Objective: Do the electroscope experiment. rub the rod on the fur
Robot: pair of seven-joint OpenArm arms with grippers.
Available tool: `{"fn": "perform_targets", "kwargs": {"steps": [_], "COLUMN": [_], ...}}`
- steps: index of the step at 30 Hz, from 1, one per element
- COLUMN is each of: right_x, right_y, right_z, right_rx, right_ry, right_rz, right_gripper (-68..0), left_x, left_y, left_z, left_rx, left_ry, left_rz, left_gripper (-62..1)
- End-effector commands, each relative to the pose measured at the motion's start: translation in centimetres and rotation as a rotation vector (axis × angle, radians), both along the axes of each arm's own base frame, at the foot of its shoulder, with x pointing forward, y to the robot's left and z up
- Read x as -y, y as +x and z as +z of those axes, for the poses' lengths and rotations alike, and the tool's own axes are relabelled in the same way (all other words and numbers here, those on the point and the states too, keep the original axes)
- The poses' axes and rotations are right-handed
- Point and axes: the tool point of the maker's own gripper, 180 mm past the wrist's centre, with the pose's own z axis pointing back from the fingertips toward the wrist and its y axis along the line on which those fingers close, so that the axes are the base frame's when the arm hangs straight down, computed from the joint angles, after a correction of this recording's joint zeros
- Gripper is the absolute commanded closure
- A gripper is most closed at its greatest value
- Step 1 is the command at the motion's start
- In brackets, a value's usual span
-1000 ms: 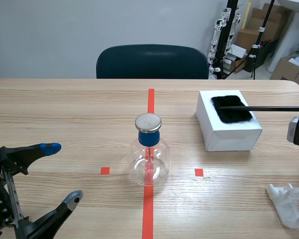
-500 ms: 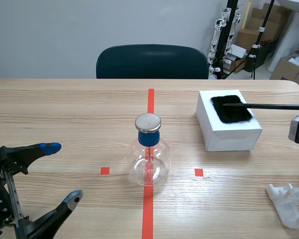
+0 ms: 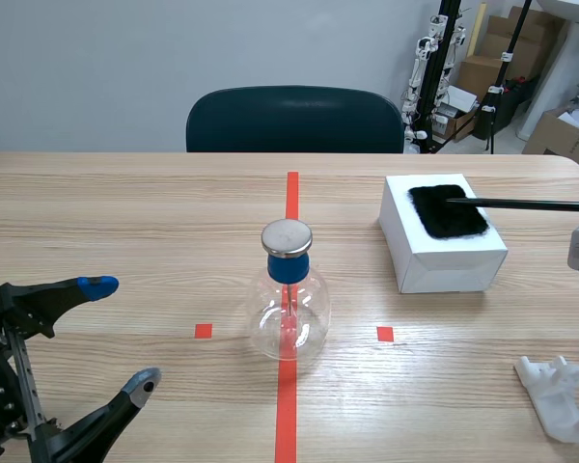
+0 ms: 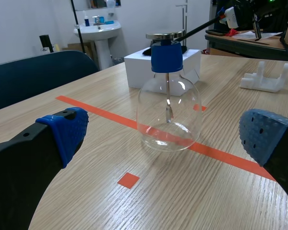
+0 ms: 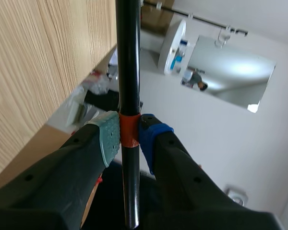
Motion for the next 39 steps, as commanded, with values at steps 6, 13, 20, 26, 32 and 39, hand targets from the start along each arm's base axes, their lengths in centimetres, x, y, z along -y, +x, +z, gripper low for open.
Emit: {"fn": "perform_targets", "kwargs": {"steps": [6, 13, 20, 26, 32, 39], "right_x": [-0.2, 2.0, -0.2, -0.7, 1.3, 1.5], "right_y": [0.9, 0.6, 0.9, 0.9, 0.6, 0.6], "right_z": [1.6, 2.1, 1.6, 1.3, 1.8, 2.1], "right_rx": [0.037, 0.060, 0.041, 0.033, 0.054, 0.070], "right_ry": [-0.004, -0.043, 0.002, 0.013, -0.007, -0.002], "right_rz": [0.039, -0.078, 0.038, 0.063, -0.044, -0.053], "right_gripper": [-0.6, -0.6, -0.6, -0.6, -0.6, -0.6], "left_x": [-0.4, -0.4, -0.4, -0.3, -0.3, -0.3], "left_y": [0.4, 0.4, 0.4, 0.4, 0.4, 0.4], "left_z": [1.1, 1.1, 1.1, 1.1, 1.1, 1.1], "left_rx": [0.033, 0.033, 0.033, 0.033, 0.033, 0.033], "left_ry": [-0.020, -0.020, -0.020, -0.020, -0.020, -0.020], "left_rz": [0.002, 0.002, 0.002, 0.002, 0.002, 0.002], "left_gripper": [-62.3, -62.3, -62.3, -62.3, -62.3, -62.3]}}
